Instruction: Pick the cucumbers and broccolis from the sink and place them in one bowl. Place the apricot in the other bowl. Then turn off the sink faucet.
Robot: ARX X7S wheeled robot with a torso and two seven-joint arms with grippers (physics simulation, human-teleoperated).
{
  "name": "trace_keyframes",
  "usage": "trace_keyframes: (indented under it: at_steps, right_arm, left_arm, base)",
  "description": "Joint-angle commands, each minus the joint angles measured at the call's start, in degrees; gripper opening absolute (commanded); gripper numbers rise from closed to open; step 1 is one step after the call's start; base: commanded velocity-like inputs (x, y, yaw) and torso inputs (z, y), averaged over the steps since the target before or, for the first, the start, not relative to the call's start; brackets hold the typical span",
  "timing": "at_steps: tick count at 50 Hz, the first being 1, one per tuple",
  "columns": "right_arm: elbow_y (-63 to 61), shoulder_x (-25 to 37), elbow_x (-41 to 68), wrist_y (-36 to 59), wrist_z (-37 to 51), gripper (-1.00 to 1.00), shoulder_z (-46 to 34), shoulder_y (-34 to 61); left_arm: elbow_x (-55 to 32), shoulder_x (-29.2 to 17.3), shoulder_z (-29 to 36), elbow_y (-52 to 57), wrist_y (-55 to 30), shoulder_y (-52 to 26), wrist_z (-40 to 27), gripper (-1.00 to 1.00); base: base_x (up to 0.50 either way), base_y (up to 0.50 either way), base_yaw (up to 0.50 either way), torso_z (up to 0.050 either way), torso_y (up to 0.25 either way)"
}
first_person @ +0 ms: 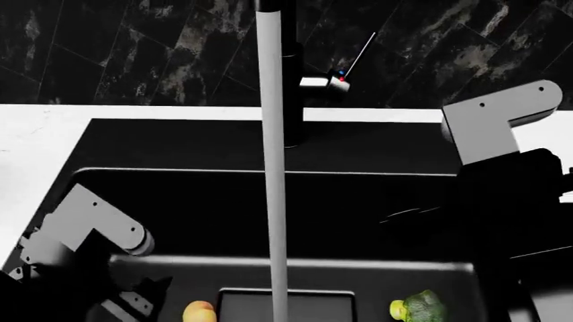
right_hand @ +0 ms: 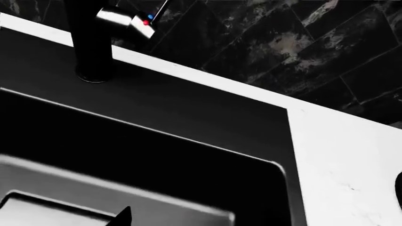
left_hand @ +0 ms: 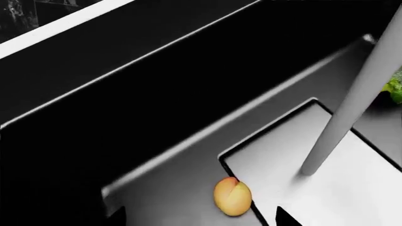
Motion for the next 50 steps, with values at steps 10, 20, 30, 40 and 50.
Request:
trace_keyframes:
  at_steps: [10,20,30,40,50]
  right_arm:
    - [6.9,-1.1,-1.5,-2.2,-2.6,1.0,-2.5,2.5]
    - [6.4,-1.2,-1.4,-2.3,-2.3,1.0,-2.9,2.6]
    - [6.2,-1.0,-1.1,-2.7,-2.3,1.0,-2.5,2.0]
    - [7.5,-1.3,-1.0,-4.1,-2.4,1.0,-2.7,1.8]
    - [7.9,-1.8,-0.9,-4.9,-2.3,1.0,-3.1,1.4]
  left_arm:
    - [4.2,0.5,8.5,-14.0,5.2,-0.1,5.8,1.0]
    - [4.5,0.0,10.2,-14.9,5.1,0.1,6.4,1.0]
    - [5.1,1.4,13.5,-15.7,4.1,-0.9,7.1,1.0]
    - [4.4,1.0,14.7,-13.9,2.3,-1.6,8.0,1.0]
    - [6.4,3.0,20.1,-20.6,5.2,-4.3,10.8,1.0]
  base:
    - [0.0,0.0,0.0,0.0,0.0]
    - [0.0,0.0,0.0,0.0,0.0]
    - [0.0,0.0,0.0,0.0,0.0]
    - [0.0,0.0,0.0,0.0,0.0]
    - [0.0,0.0,0.0,0.0,0.0]
